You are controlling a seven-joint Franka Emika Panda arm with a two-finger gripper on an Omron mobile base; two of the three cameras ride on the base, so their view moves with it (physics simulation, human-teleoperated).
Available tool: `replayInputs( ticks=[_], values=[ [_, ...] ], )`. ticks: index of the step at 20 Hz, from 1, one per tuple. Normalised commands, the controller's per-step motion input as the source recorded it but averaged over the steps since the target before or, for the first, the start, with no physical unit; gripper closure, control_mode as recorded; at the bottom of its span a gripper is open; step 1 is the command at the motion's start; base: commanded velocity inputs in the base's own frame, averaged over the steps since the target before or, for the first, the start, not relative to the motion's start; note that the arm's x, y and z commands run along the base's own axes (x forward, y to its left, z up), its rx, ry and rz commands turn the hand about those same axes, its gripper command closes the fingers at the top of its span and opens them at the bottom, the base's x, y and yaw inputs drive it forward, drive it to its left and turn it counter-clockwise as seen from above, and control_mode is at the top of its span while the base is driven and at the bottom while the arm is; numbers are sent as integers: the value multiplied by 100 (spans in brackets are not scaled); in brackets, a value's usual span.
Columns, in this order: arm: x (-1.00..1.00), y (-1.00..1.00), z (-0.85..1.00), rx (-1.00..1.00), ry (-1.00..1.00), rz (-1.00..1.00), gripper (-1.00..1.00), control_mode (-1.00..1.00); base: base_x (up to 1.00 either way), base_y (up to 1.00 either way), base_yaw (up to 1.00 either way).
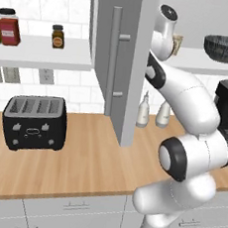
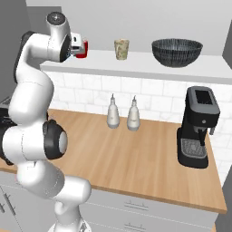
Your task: Gather all objects into one cabinet and sort the glasses and bowls to opposite sides.
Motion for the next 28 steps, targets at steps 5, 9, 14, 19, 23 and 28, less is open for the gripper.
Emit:
replayInputs(
  ticks=[5, 9, 14, 19, 23, 28],
  values=[
    [-66, -79, 6, 3, -5, -21, -100, -100, 0, 0, 0],
    [-52, -81, 19, 3, 0, -27, -100, -100, 0, 0, 0],
    [-30, -75, 28, 3, 0, -27, -100, -100, 0, 0, 0],
    [-5, -52, 26, 1, -3, -14, -100, -100, 0, 0, 0],
    [0, -57, 12, 1, -2, -1, -100, -100, 0, 0, 0],
    [0, -41, 2, 0, 0, 2, -100, -100, 0, 0, 0]
  ],
)
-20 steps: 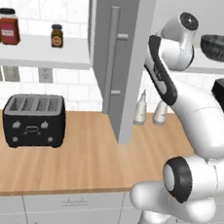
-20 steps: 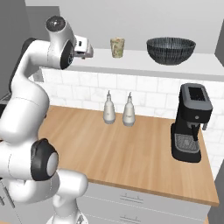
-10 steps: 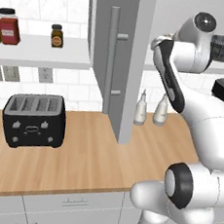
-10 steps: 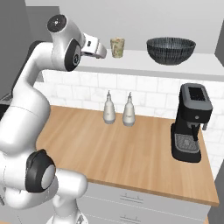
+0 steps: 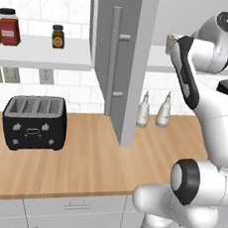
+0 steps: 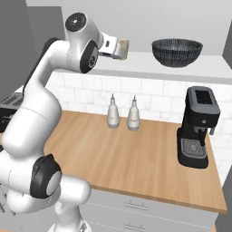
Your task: Gather all objects into one cabinet and sort the glasses and bowls to opposite sides.
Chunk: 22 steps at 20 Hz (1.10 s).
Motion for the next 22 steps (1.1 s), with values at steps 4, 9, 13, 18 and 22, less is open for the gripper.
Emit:
replayInputs(
  ticks=[4, 9, 13, 18, 22],
  values=[
    [0, -1, -5, 0, -4, 6, -100, -100, 0, 0, 0],
    [6, 0, -4, 0, -9, 5, -100, -100, 0, 0, 0],
    [31, 0, -9, 0, -7, 1, -100, -100, 0, 0, 0],
    [25, 0, -9, 0, -7, 0, -100, -100, 0, 0, 0],
    [13, 0, -1, 0, -1, 0, -100, -100, 0, 0, 0]
  ],
)
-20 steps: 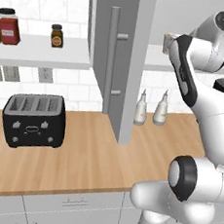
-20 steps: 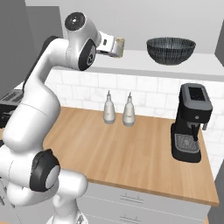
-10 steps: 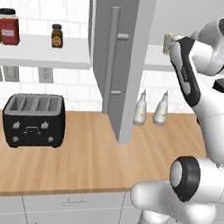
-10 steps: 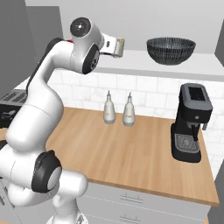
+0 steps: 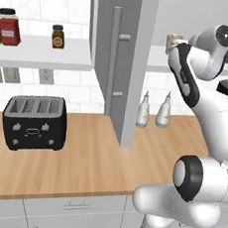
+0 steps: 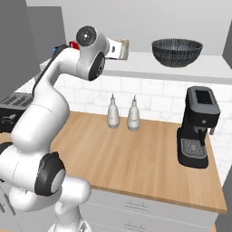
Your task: Gather all objects into one cabinet and sort the glasses and bowls to opposite sides.
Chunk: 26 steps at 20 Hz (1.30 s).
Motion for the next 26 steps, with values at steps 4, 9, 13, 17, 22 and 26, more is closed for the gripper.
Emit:
replayInputs(
  ticks=[4, 9, 13, 17, 22, 26],
  values=[
    [22, 0, 0, 0, 0, 0, -100, -100, 0, 0, 0],
    [28, 0, 0, 0, 0, 0, -100, -100, 0, 0, 0],
    [22, 0, 0, 0, 0, 0, -100, -100, 0, 0, 0],
    [7, 0, 0, 0, 0, 0, -100, -100, 0, 0, 0],
    [9, 0, 0, 0, 0, 0, -100, -100, 0, 0, 0],
    [45, -1, 0, 0, 0, 0, -100, -100, 0, 0, 0]
  ],
)
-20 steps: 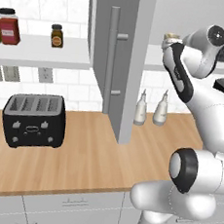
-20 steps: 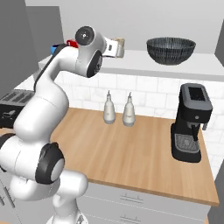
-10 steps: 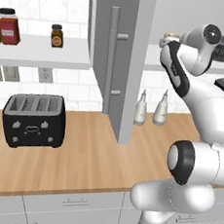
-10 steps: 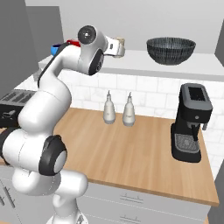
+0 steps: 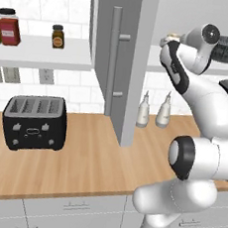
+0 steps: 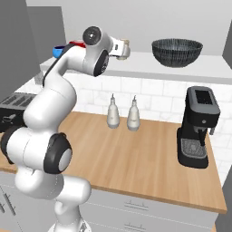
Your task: Gather all objects into one cabinet and sort the glasses and bowls to opposite sides.
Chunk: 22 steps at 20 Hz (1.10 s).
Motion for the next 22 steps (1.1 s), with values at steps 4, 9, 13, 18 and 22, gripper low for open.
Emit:
replayInputs(
  ticks=[4, 9, 13, 18, 22],
  values=[
    [40, -12, 0, 0, 0, 0, -100, -100, 0, 0, 0],
    [18, -16, 0, 0, 0, 0, -100, -100, 0, 0, 0],
    [17, -2, 0, 0, 0, 0, -100, -100, 0, 0, 0],
    [14, 0, 0, 0, 0, 0, -100, -100, 0, 0, 0],
    [10, 0, -2, 0, 0, 0, -100, -100, 0, 0, 0]
  ],
)
